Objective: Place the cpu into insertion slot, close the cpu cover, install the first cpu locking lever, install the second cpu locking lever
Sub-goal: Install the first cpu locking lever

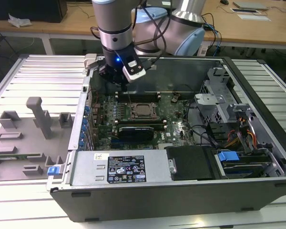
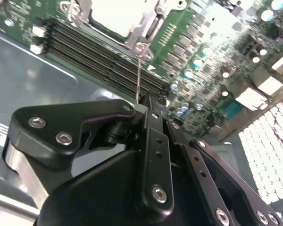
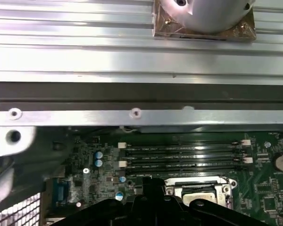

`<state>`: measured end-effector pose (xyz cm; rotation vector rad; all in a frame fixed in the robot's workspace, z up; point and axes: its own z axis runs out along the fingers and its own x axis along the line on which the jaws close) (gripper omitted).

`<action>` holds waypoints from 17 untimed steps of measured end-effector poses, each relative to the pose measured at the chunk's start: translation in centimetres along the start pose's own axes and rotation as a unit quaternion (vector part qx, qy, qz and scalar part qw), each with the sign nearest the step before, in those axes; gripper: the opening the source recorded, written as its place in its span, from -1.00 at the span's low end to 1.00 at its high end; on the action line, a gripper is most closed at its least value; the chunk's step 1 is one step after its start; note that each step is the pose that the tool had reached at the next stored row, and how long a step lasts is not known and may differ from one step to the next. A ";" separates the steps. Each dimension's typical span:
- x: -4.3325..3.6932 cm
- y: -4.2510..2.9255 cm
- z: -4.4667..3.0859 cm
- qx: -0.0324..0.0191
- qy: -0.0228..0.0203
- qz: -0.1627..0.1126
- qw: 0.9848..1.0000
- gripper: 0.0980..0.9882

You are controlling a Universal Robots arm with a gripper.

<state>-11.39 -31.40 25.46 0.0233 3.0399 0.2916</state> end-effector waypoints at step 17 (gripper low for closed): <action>-3.36 -0.22 0.42 -0.017 -0.041 -0.008 0.999 -0.98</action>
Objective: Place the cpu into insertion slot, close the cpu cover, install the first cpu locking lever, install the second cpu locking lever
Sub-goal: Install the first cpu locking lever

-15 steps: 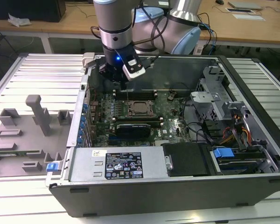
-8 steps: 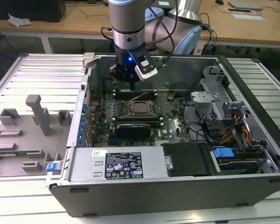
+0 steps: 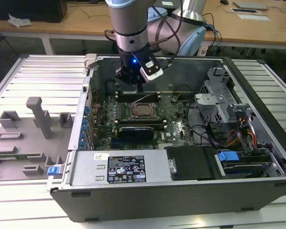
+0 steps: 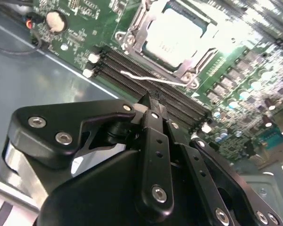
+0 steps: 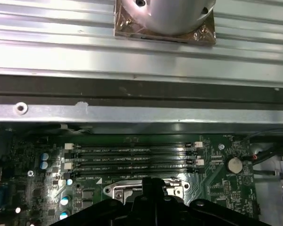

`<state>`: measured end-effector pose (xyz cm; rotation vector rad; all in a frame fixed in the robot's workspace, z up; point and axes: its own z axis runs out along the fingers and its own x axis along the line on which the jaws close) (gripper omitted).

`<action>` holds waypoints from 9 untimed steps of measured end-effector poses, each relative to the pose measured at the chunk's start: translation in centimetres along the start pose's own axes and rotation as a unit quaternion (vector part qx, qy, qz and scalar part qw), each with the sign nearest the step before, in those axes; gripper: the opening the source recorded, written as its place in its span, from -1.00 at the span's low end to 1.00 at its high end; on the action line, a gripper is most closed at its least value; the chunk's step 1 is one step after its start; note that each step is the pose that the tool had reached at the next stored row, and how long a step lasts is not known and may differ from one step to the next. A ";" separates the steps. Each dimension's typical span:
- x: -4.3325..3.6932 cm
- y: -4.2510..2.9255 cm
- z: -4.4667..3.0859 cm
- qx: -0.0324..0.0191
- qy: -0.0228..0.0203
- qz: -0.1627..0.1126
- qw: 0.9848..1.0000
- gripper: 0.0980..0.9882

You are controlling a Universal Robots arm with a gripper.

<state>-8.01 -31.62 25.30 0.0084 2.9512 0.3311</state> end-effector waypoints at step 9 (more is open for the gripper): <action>-0.14 -0.61 2.16 -0.004 -0.002 0.008 1.000 -0.98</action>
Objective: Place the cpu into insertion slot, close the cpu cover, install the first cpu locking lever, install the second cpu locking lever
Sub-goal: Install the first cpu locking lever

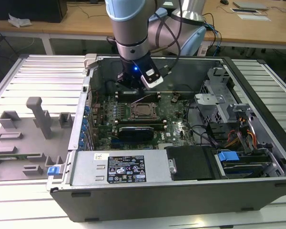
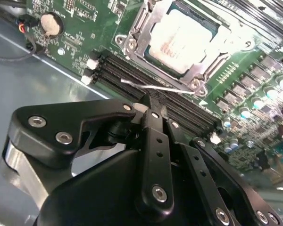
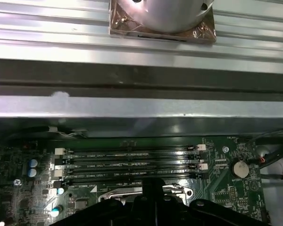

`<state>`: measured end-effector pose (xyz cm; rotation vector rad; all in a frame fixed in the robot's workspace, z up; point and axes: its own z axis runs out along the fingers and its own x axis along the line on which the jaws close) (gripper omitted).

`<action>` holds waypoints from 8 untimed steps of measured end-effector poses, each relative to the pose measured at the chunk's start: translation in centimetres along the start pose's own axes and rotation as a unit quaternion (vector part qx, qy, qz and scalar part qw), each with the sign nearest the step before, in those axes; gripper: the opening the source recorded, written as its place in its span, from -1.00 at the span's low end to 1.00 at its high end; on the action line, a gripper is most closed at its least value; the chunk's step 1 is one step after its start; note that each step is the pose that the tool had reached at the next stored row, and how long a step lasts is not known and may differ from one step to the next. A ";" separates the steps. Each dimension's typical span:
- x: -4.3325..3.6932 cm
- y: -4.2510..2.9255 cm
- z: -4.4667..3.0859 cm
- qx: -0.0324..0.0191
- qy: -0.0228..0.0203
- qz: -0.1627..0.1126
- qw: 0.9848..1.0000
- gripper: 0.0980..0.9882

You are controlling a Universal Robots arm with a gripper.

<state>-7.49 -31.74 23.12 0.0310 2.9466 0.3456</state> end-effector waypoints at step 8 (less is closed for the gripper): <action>-0.38 0.30 0.95 0.003 -0.004 0.016 1.000 -0.98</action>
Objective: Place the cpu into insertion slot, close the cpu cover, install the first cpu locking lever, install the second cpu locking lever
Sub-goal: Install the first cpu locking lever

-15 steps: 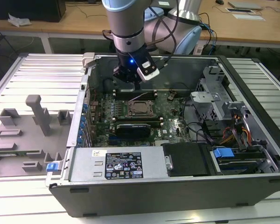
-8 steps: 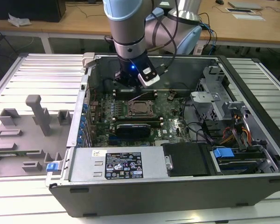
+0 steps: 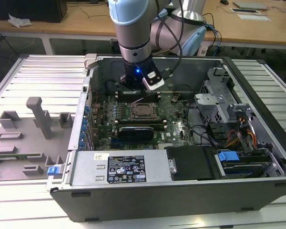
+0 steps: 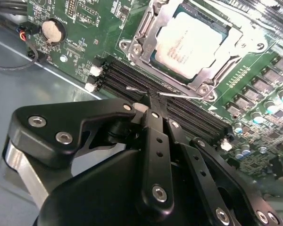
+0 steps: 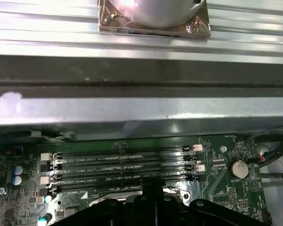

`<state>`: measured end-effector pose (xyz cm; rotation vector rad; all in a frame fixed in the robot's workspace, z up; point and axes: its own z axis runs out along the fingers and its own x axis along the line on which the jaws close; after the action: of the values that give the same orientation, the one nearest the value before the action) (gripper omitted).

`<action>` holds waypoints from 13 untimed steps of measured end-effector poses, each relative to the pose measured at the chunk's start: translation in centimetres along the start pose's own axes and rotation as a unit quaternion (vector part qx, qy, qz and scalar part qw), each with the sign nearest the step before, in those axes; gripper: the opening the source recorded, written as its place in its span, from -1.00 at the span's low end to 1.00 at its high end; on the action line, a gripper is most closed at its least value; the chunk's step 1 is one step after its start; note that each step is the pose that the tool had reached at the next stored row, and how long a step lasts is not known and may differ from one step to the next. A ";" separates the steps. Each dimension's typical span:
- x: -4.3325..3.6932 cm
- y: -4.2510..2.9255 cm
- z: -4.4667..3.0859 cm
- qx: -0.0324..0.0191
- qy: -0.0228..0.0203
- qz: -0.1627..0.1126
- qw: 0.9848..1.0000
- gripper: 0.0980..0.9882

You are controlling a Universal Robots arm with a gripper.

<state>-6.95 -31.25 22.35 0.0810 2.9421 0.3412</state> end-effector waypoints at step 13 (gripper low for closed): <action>0.07 0.16 0.48 0.034 -0.014 0.024 0.999 -0.98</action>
<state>-6.93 -30.98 21.92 0.1646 2.9271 0.2460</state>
